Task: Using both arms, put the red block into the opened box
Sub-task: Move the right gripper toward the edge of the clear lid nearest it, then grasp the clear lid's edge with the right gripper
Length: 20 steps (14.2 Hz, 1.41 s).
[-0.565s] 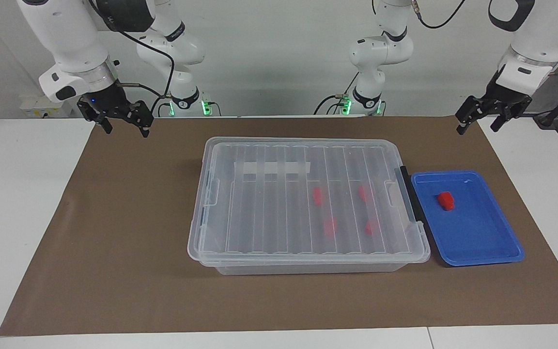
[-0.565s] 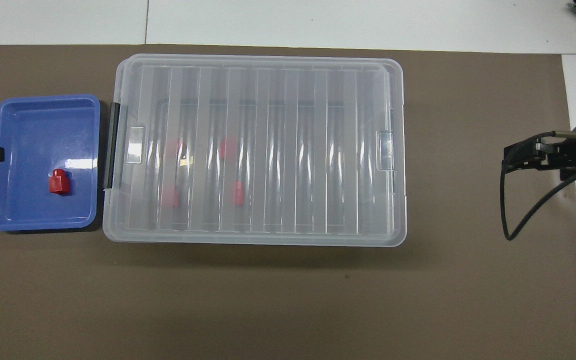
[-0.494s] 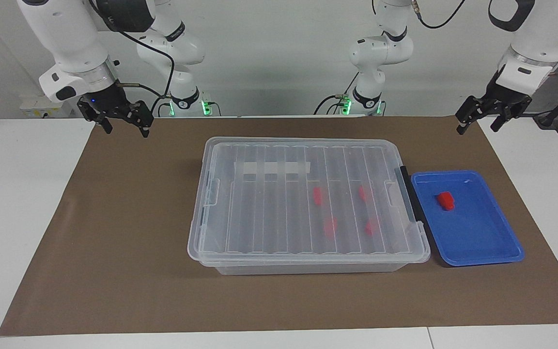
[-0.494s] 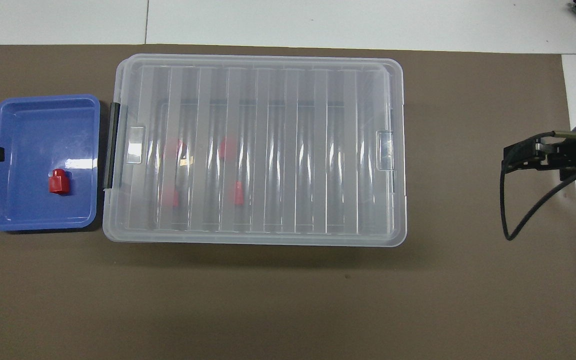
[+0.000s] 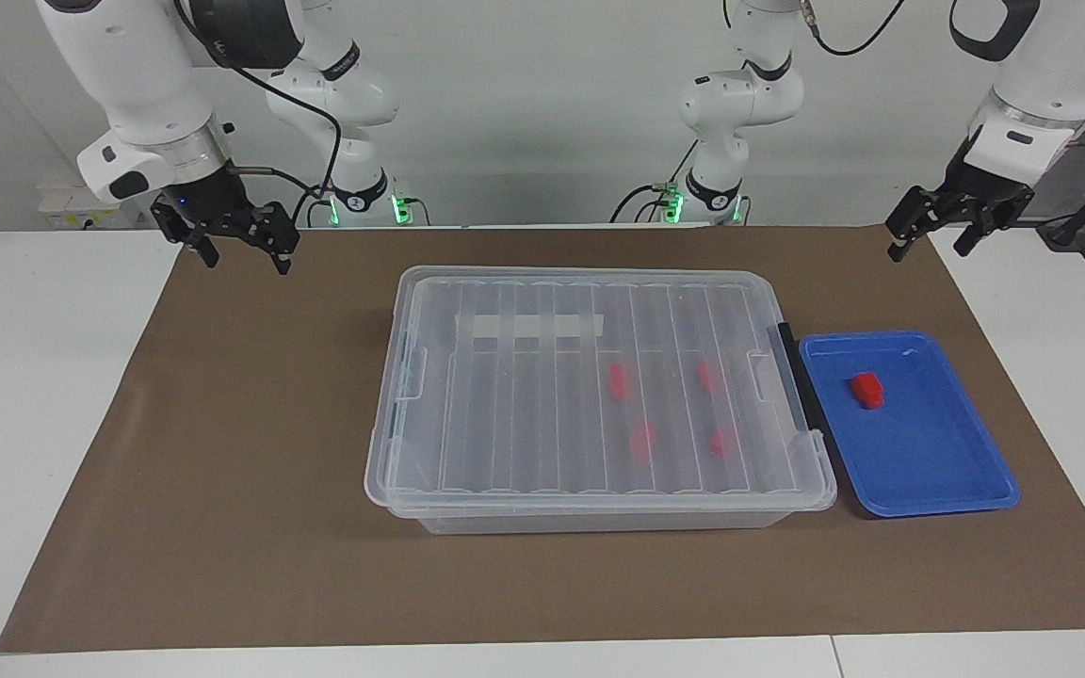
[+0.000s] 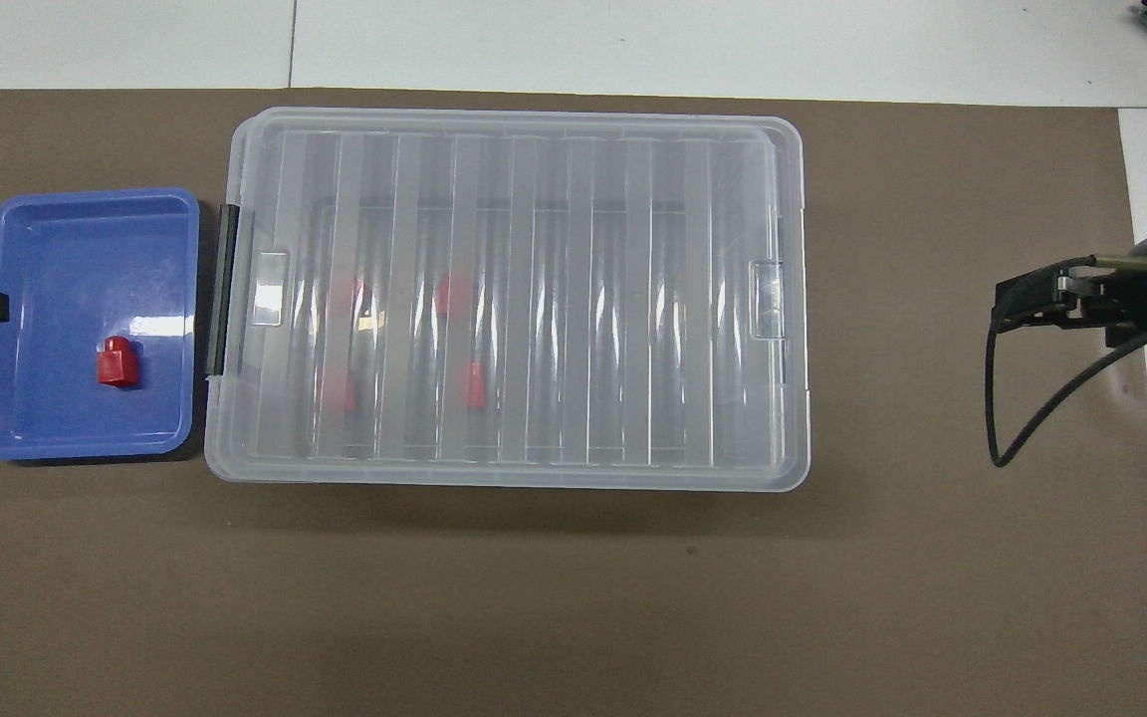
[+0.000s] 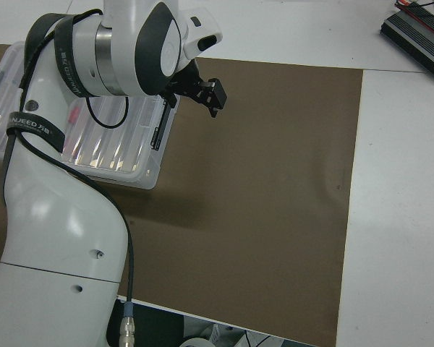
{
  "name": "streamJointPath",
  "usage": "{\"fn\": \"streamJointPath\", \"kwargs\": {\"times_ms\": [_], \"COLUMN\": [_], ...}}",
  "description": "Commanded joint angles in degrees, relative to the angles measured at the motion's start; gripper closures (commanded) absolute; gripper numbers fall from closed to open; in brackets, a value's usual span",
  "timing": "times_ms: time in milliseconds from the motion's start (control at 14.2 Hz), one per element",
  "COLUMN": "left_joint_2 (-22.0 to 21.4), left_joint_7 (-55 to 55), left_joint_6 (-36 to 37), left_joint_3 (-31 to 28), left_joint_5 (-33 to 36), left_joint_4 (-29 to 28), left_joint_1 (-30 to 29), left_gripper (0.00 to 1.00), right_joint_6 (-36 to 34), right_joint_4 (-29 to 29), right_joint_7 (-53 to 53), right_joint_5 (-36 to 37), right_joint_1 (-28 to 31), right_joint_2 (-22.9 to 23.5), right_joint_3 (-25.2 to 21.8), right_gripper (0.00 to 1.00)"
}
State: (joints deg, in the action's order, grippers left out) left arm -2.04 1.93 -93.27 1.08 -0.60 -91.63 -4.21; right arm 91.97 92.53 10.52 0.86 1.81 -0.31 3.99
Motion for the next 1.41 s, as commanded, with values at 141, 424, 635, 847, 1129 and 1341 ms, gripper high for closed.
{"fn": "streamJointPath", "kwargs": {"times_ms": [141, 424, 635, 847, 1129, 1341], "left_joint_2": [-0.68, -0.68, -0.68, -0.68, -0.68, -0.68], "left_joint_7": [-0.34, -0.34, -0.34, -0.34, -0.34, -0.34], "left_joint_6": [0.11, 0.11, 0.11, 0.11, 0.11, 0.11], "left_joint_3": [0.06, 0.06, 0.15, 0.06, 0.15, 0.15], "left_joint_5": [0.77, 0.77, 0.77, 0.77, 0.77, 0.77], "left_joint_4": [-0.83, -0.83, -0.83, -0.83, -0.83, -0.83], "left_joint_1": [-0.18, -0.18, -0.18, -0.18, -0.18, -0.18], "left_gripper": [0.00, 0.00, 0.00, 0.00, 0.00, 0.00], "right_joint_6": [8.21, 15.25, 21.04, 25.79, 27.56, 27.56], "right_joint_4": [6.17, 8.81, 11.18, 12.50, 12.59, 13.03], "right_joint_7": [-0.68, 4.14, 5.91, 10.47, 11.10, 10.57], "right_joint_5": [-0.51, -0.25, -0.33, -0.25, 0.19, 0.46], "right_joint_1": [0.21, -3.21, -5.93, -9.62, -12.18, -12.18], "right_joint_2": [-1.63, 0.65, 2.59, 4.78, 7.25, 7.34], "right_joint_3": [0.75, 0.93, 0.93, 0.93, 0.93, 0.85], "right_gripper": [0.00, 0.00, 0.00, 0.00, 0.00, 0.01]}}
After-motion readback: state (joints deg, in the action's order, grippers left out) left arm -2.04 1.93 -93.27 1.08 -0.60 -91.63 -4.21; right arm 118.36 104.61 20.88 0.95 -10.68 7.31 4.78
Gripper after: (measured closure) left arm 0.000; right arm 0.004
